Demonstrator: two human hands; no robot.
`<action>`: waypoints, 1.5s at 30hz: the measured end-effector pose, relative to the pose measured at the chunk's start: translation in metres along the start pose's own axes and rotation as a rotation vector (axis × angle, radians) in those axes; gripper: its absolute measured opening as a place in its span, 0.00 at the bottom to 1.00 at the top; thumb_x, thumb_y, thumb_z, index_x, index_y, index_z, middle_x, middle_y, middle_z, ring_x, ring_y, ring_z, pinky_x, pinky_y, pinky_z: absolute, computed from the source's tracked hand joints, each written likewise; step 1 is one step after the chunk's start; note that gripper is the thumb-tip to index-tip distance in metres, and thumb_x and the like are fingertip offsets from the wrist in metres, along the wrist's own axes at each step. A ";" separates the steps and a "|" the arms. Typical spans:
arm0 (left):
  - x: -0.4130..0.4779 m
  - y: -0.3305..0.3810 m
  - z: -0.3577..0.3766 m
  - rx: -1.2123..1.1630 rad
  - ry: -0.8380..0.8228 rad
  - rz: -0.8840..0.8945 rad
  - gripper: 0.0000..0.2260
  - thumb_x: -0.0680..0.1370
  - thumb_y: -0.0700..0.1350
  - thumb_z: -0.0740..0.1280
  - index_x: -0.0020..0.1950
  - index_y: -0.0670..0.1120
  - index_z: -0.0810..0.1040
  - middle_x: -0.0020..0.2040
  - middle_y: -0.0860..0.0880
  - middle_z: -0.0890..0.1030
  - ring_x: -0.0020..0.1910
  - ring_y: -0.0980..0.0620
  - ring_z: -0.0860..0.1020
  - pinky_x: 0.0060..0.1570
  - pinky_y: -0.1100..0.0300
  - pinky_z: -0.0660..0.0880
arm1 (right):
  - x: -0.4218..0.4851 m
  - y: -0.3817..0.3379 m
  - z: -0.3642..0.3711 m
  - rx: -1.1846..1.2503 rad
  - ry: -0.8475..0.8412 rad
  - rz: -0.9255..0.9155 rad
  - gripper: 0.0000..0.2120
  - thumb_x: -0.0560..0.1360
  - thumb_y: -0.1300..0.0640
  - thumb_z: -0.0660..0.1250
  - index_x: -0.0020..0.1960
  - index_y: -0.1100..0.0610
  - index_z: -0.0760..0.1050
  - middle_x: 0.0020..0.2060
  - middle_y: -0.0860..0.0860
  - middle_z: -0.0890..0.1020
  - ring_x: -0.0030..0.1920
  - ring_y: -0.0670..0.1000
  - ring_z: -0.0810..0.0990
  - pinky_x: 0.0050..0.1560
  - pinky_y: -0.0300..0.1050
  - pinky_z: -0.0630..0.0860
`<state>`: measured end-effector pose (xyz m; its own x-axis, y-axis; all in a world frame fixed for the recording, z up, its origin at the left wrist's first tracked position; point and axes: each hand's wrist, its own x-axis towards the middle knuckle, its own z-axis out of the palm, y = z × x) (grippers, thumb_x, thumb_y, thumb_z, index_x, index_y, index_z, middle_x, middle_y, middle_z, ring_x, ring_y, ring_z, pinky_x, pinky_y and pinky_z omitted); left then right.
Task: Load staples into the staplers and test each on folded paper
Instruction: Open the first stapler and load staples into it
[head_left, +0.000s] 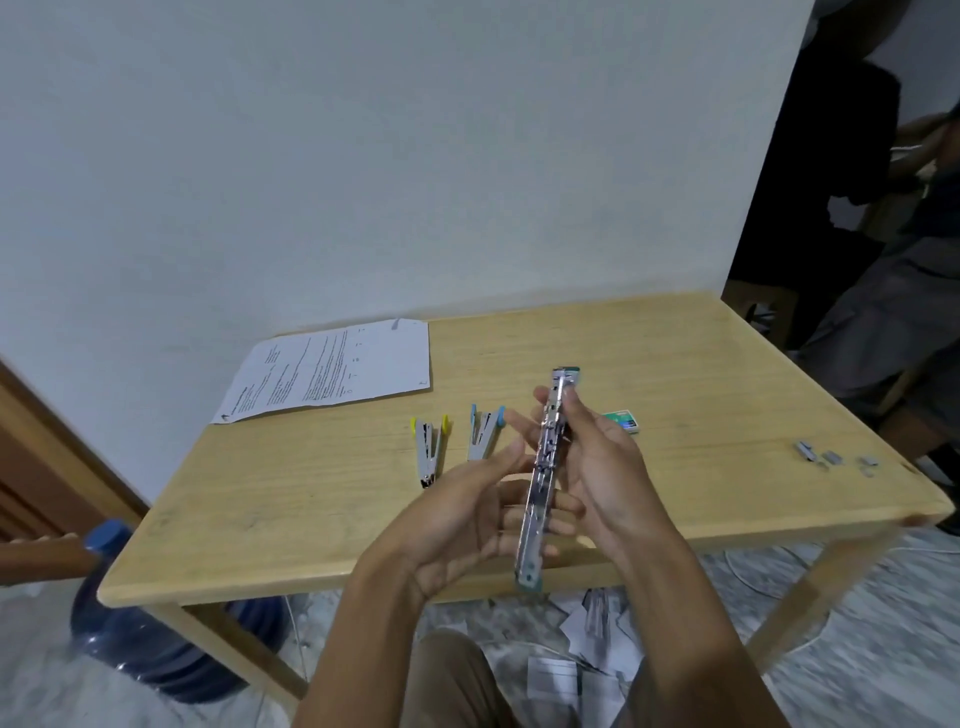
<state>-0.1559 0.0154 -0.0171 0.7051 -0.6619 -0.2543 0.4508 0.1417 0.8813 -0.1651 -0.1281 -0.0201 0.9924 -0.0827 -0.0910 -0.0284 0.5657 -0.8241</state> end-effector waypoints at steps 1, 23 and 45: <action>0.003 -0.003 0.006 -0.097 -0.007 0.028 0.17 0.79 0.54 0.61 0.53 0.43 0.83 0.41 0.39 0.83 0.32 0.45 0.82 0.32 0.56 0.80 | 0.000 0.004 0.002 -0.065 -0.033 0.031 0.16 0.81 0.47 0.59 0.56 0.57 0.79 0.47 0.55 0.87 0.22 0.45 0.77 0.22 0.39 0.71; 0.007 -0.004 0.000 -0.241 0.146 0.213 0.17 0.80 0.51 0.61 0.62 0.40 0.76 0.30 0.48 0.66 0.20 0.56 0.61 0.26 0.60 0.54 | 0.003 0.010 0.008 -1.064 0.053 -0.709 0.05 0.79 0.52 0.66 0.52 0.49 0.79 0.46 0.40 0.81 0.48 0.40 0.79 0.49 0.44 0.77; 0.010 0.003 -0.007 -0.622 0.299 0.236 0.14 0.80 0.50 0.64 0.41 0.43 0.79 0.37 0.47 0.77 0.35 0.53 0.77 0.37 0.64 0.78 | -0.008 0.053 0.001 -1.008 -0.029 -1.098 0.03 0.74 0.63 0.71 0.46 0.63 0.82 0.47 0.52 0.84 0.53 0.49 0.81 0.56 0.45 0.77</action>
<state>-0.1439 0.0145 -0.0198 0.9015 -0.3448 -0.2617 0.4328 0.7070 0.5593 -0.1741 -0.0963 -0.0625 0.5745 -0.0581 0.8165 0.6593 -0.5583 -0.5036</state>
